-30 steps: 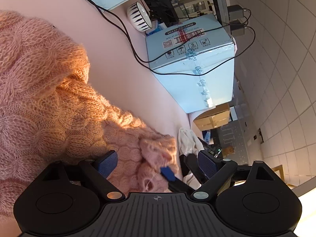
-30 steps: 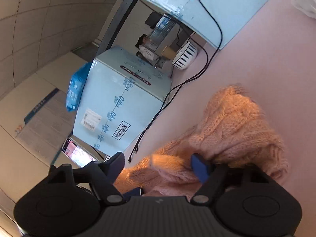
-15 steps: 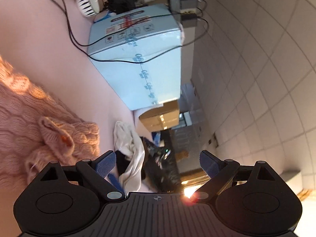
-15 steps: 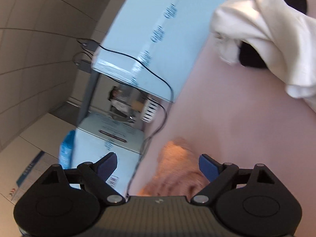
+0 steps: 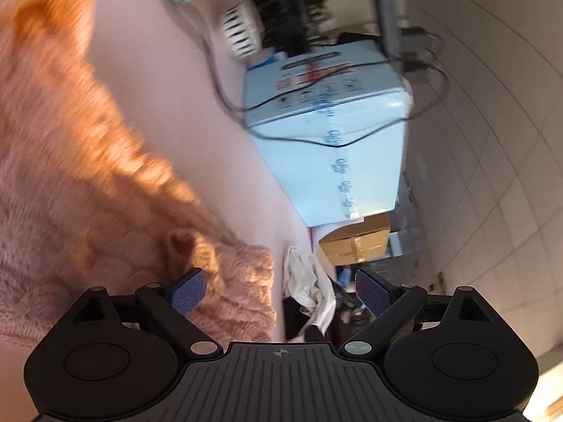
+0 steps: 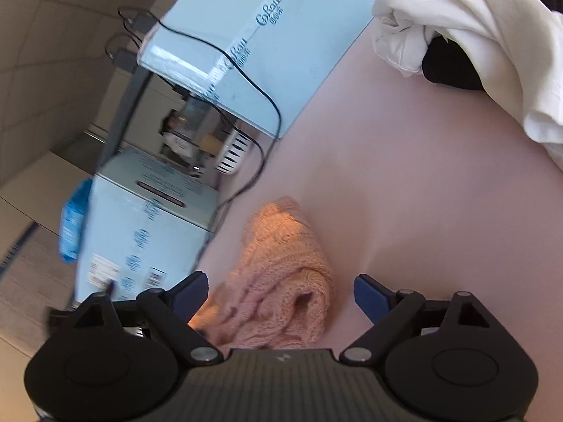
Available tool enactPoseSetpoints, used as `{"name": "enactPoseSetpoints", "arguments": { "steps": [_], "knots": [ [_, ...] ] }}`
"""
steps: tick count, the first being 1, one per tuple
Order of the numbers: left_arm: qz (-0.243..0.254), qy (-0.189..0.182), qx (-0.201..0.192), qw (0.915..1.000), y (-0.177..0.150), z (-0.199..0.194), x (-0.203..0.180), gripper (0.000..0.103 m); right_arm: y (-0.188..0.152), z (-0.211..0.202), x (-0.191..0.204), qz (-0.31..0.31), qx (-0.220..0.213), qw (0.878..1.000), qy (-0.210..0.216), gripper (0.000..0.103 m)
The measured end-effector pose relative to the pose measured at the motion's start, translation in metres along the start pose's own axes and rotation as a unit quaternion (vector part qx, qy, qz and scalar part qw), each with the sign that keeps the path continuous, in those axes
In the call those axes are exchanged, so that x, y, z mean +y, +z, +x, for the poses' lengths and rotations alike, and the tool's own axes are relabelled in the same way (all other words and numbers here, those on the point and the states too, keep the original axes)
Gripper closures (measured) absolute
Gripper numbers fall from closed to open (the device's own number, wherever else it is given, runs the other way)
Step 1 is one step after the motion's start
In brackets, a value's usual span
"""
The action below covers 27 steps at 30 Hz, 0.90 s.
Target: Fold clothes
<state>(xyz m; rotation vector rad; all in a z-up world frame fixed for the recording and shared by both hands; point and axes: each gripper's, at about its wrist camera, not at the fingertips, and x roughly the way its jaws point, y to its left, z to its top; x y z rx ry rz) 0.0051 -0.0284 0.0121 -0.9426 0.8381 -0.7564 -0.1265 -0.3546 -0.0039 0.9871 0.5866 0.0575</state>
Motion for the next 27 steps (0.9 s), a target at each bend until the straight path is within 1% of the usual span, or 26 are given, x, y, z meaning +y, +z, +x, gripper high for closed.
{"name": "enactPoseSetpoints", "arguments": {
  "steps": [1,2,3,4,5,6,7,9,10,11,12,13,14,15,17,19,20,22,23,25,26,27],
  "knots": [
    [0.018,0.003,0.000,0.9998,-0.002,0.003,-0.005,0.009,-0.001,0.005,0.004,-0.005,-0.001,1.000,-0.008,0.018],
    [0.021,0.005,0.006,0.9998,-0.003,0.007,-0.005,0.009,-0.001,0.009,0.006,-0.010,-0.001,1.000,-0.012,0.030],
    [0.009,0.009,0.015,0.9998,-0.004,0.013,0.000,0.009,-0.001,0.016,0.009,-0.017,0.000,1.000,-0.016,0.039],
    [-0.008,0.016,0.025,0.9995,-0.003,0.021,0.009,0.009,-0.003,0.020,0.008,-0.017,0.001,1.000,-0.022,0.061],
    [-0.026,0.022,0.036,0.9988,-0.003,0.030,0.018,0.010,-0.005,0.025,0.006,-0.016,0.001,0.999,-0.028,0.076],
    [-0.036,0.021,0.039,0.9983,-0.003,0.034,0.024,0.010,-0.008,0.027,0.002,-0.007,-0.003,1.000,-0.027,0.078],
    [-0.040,0.015,0.038,0.9984,-0.003,0.034,0.027,0.010,-0.008,0.027,-0.004,0.007,-0.007,1.000,-0.016,0.082],
    [-0.046,0.007,0.039,0.9982,-0.003,0.033,0.027,0.010,-0.006,0.022,-0.012,0.031,-0.006,0.999,-0.005,0.085],
    [-0.048,0.005,0.044,0.9979,-0.003,0.034,0.027,0.009,-0.004,0.017,-0.014,0.043,-0.012,0.999,-0.005,0.086],
    [-0.053,0.002,0.049,0.9974,-0.004,0.035,0.026,0.009,-0.002,0.012,-0.013,0.039,-0.023,0.999,-0.006,0.086],
    [-0.059,-0.004,0.055,0.9967,-0.006,0.038,0.027,0.009,-0.002,0.003,-0.006,0.017,-0.050,0.999,-0.008,0.086],
    [-0.067,-0.012,0.064,0.9956,-0.008,0.041,0.027,0.009,-0.005,-0.010,0.008,-0.031,-0.094,0.995,-0.015,0.086],
    [-0.074,-0.020,0.071,0.9946,-0.010,0.045,0.027,0.009,-0.011,-0.018,0.021,-0.077,-0.130,0.988,-0.023,0.086],
    [-0.079,-0.027,0.075,0.9937,-0.012,0.048,0.027,0.009,-0.016,-0.026,0.034,-0.121,-0.162,0.979,-0.031,0.086],
    [-0.091,-0.035,0.069,0.9929,-0.015,0.053,0.029,0.009,-0.027,-0.031,0.050,-0.176,-0.184,0.966,-0.031,0.086],
    [-0.111,-0.039,0.053,0.9916,-0.013,0.056,0.034,0.009,-0.047,-0.027,0.070,-0.243,-0.185,0.952,-0.015,0.086],
    [-0.120,-0.043,0.048,0.9907,-0.011,0.056,0.037,0.009,-0.052,-0.024,0.074,-0.258,-0.187,0.948,-0.012,0.086],
    [-0.138,-0.049,0.039,0.9884,-0.007,0.055,0.041,0.009,-0.072,-0.014,0.090,-0.320,-0.194,0.927,-0.003,0.085],
    [-0.144,-0.054,0.032,0.9876,-0.006,0.050,0.042,0.009,-0.077,-0.009,0.095,-0.338,-0.195,0.921,0.002,0.085],
    [-0.152,-0.065,0.007,0.9862,-0.003,0.033,0.043,0.009,-0.090,0.002,0.107,-0.376,-0.188,0.907,0.020,0.084],
    [-0.146,-0.064,-0.015,0.9871,-0.002,0.020,0.041,0.009,-0.093,0.005,0.112,-0.387,-0.180,0.904,0.027,0.083],
    [-0.130,-0.057,-0.047,0.9888,-0.002,0.004,0.036,0.009,-0.098,0.011,0.117,-0.402,-0.164,0.900,0.038,0.083]
  ]
}}
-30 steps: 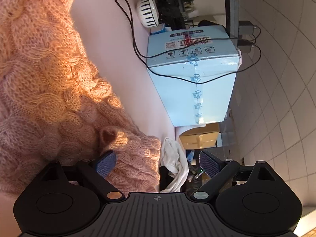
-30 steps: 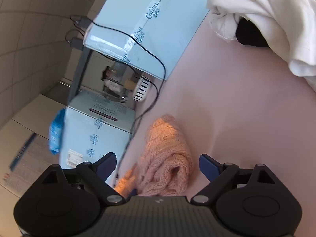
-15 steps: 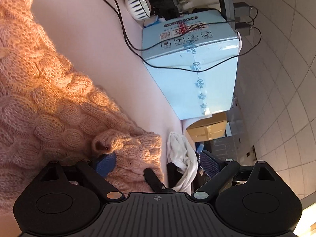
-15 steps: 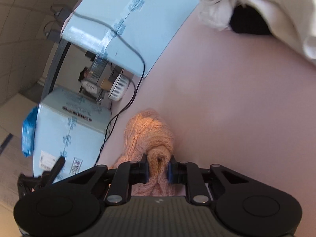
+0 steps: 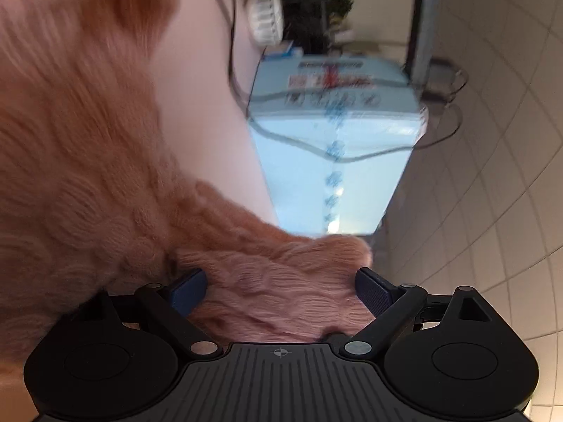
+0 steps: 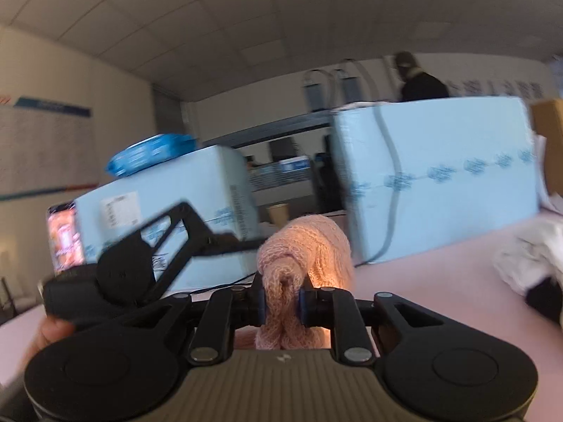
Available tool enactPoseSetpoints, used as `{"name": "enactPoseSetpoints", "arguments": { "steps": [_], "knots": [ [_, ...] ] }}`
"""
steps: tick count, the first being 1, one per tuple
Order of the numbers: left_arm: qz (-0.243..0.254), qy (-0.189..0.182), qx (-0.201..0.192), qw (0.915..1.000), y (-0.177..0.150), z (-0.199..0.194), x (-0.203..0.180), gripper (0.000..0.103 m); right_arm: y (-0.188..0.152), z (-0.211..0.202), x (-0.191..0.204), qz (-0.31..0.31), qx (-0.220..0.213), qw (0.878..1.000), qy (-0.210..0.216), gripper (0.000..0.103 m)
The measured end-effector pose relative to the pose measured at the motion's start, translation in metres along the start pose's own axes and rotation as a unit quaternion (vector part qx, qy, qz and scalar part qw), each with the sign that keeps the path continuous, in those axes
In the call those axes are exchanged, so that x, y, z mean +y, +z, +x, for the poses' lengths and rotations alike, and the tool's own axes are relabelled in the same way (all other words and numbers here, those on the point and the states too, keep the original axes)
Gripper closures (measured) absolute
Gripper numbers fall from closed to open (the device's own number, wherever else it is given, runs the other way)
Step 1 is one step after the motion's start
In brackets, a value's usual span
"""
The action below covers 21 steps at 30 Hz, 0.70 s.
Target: Fold clothes
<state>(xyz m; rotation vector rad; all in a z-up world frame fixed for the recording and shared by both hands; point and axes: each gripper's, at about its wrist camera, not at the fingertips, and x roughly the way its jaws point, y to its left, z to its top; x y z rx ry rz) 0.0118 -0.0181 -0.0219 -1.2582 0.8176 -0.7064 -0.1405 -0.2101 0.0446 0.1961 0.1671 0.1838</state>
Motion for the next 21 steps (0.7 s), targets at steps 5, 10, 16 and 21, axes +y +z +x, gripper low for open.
{"name": "enactPoseSetpoints", "arguments": {
  "steps": [5,10,16,21],
  "knots": [
    [0.099,0.003,-0.140,0.9852,-0.001,-0.074,-0.035,0.009,-0.006,0.031,0.037,-0.050,0.082,0.992,0.078,0.081],
    [0.131,-0.015,-0.111,0.9849,0.015,-0.085,-0.049,0.008,-0.013,0.047,0.052,-0.061,0.141,0.983,0.097,0.075],
    [0.109,-0.001,0.014,0.9939,0.027,-0.037,-0.035,0.008,-0.003,0.026,0.038,-0.037,0.146,0.975,0.164,0.044],
    [0.102,0.022,-0.004,0.9945,0.038,-0.049,-0.016,0.008,0.004,0.013,0.004,0.004,0.128,0.984,0.124,0.029]
  ]
}}
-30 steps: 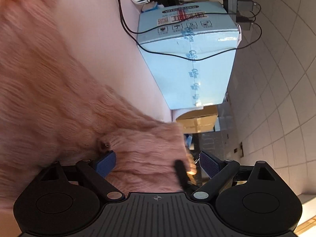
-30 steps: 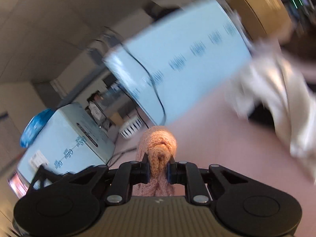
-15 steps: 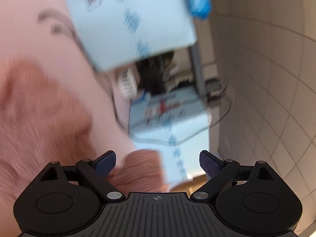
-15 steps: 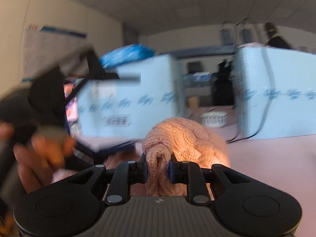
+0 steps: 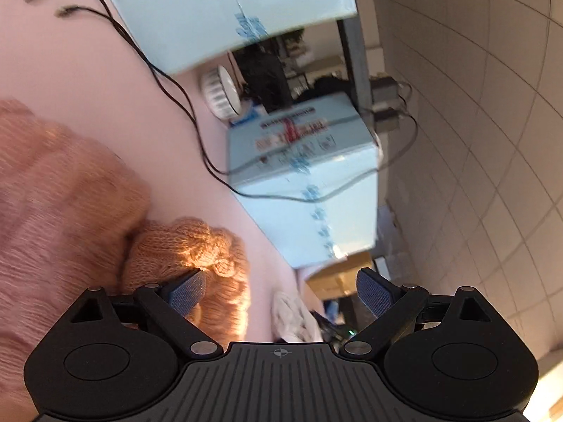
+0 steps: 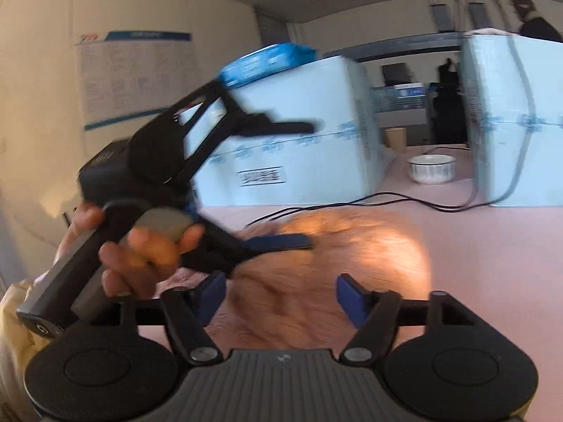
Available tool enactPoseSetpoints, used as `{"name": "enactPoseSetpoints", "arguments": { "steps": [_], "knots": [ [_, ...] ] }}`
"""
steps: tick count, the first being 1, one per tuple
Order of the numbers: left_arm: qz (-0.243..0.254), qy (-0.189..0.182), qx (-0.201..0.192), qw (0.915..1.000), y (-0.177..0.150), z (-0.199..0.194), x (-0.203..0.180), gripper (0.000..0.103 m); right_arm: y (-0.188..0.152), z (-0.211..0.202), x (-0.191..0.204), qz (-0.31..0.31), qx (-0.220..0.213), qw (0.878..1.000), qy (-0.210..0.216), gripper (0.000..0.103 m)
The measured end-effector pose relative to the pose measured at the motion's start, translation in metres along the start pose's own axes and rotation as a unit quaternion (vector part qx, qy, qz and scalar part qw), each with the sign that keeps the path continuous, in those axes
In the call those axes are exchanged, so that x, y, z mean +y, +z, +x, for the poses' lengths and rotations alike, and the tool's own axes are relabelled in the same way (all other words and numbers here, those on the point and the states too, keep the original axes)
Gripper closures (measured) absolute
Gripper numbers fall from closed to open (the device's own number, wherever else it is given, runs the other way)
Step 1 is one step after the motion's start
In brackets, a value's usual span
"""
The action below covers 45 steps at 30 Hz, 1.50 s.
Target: Fold clothes
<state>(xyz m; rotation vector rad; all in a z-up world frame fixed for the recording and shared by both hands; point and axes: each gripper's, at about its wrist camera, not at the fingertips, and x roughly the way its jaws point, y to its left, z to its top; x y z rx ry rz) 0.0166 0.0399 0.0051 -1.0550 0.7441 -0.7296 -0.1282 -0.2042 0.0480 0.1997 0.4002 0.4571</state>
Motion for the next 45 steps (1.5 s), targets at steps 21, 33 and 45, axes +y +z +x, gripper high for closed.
{"name": "enactPoseSetpoints", "arguments": {
  "steps": [21,33,45],
  "knots": [
    [-0.023,0.062,0.004,0.9978,0.002,-0.011,0.008,0.008,-0.007,0.010,-0.096,0.369,0.070,0.927,-0.018,0.020],
    [-0.028,0.045,0.026,0.9982,0.001,0.000,0.012,0.008,-0.012,-0.002,-0.098,0.400,0.020,0.916,0.015,0.080],
    [0.032,0.034,0.059,0.9972,-0.032,0.029,-0.021,0.008,-0.008,-0.044,-0.097,0.338,-0.023,0.938,-0.073,0.080]
  ]
}}
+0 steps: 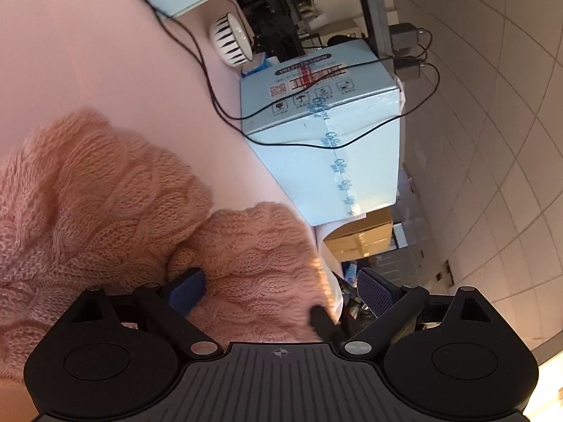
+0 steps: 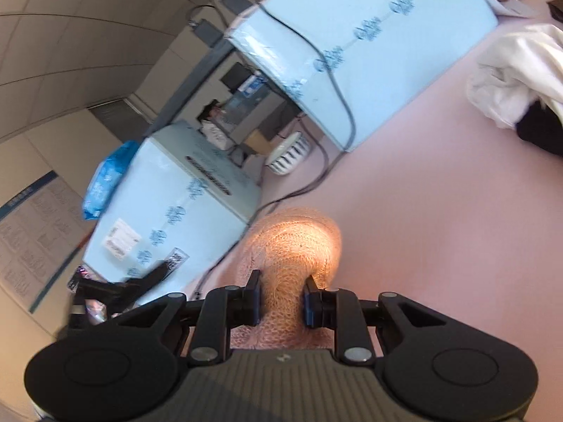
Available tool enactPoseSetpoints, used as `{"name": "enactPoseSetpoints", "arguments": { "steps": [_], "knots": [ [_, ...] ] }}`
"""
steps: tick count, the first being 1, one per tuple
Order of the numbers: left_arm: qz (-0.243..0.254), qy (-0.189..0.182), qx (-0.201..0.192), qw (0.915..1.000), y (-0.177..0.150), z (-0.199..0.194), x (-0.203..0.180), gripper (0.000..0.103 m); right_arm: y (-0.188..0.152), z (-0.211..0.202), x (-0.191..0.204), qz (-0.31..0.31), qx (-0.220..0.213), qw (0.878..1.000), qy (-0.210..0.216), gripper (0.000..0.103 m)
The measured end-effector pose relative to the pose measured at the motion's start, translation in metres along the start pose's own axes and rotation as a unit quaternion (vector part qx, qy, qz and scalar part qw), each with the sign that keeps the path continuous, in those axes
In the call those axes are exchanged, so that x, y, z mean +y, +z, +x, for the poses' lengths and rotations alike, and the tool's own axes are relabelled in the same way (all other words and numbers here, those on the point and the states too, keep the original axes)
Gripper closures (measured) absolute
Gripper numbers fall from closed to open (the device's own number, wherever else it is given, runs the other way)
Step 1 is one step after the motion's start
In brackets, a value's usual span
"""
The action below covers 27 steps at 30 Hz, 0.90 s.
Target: Fold clothes
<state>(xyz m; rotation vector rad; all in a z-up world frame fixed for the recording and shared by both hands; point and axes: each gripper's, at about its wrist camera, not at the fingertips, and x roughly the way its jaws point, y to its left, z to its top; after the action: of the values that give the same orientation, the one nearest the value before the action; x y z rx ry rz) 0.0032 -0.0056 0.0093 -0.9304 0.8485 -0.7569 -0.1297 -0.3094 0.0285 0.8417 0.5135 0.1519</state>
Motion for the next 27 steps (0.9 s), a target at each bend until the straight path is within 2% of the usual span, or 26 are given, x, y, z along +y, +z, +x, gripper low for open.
{"name": "enactPoseSetpoints", "arguments": {
  "steps": [3,5,10,14,18,19,20,22,23,25,26,27],
  "knots": [
    [0.042,0.031,-0.039,0.9979,0.006,-0.026,-0.018,0.008,0.000,0.003,-0.007,0.006,0.003,1.000,-0.002,0.079],
    [0.047,0.055,-0.059,0.9956,0.011,-0.036,-0.021,0.007,-0.001,0.003,-0.005,0.004,0.000,1.000,0.000,0.079],
    [-0.033,0.123,-0.035,0.9912,0.027,-0.019,0.028,0.007,-0.003,0.000,-0.001,-0.009,-0.004,1.000,0.003,0.079],
    [-0.046,0.090,-0.053,0.9935,0.026,-0.032,0.027,0.007,-0.003,0.001,-0.001,-0.018,-0.004,1.000,-0.005,0.079],
    [0.009,0.037,-0.123,0.9916,0.009,-0.057,-0.008,0.007,-0.003,0.001,0.003,-0.026,-0.009,1.000,-0.004,0.079],
    [0.019,0.005,-0.127,0.9918,0.004,-0.058,-0.014,0.007,-0.004,0.001,0.005,-0.029,-0.011,1.000,-0.004,0.079],
    [0.011,-0.021,-0.113,0.9933,0.001,-0.055,-0.015,0.007,-0.004,0.000,0.006,-0.030,-0.012,0.999,-0.004,0.079],
    [-0.018,-0.041,-0.067,0.9968,-0.002,-0.040,-0.011,0.007,-0.004,-0.001,0.008,-0.031,-0.014,0.999,-0.003,0.079],
    [-0.031,-0.035,-0.044,0.9979,-0.004,-0.029,-0.007,0.007,-0.005,-0.002,0.010,-0.034,-0.015,0.999,-0.001,0.079],
    [-0.051,0.001,-0.021,0.9985,-0.009,-0.010,0.007,0.007,-0.005,-0.004,0.014,-0.039,-0.016,0.999,0.003,0.079],
    [-0.060,0.010,-0.020,0.9979,-0.011,-0.004,0.015,0.007,-0.005,-0.004,0.015,-0.041,-0.016,0.999,0.004,0.079],
    [-0.071,0.003,-0.027,0.9971,-0.013,-0.003,0.023,0.007,-0.006,-0.005,0.019,-0.048,-0.019,0.999,0.005,0.079]
  ]
}}
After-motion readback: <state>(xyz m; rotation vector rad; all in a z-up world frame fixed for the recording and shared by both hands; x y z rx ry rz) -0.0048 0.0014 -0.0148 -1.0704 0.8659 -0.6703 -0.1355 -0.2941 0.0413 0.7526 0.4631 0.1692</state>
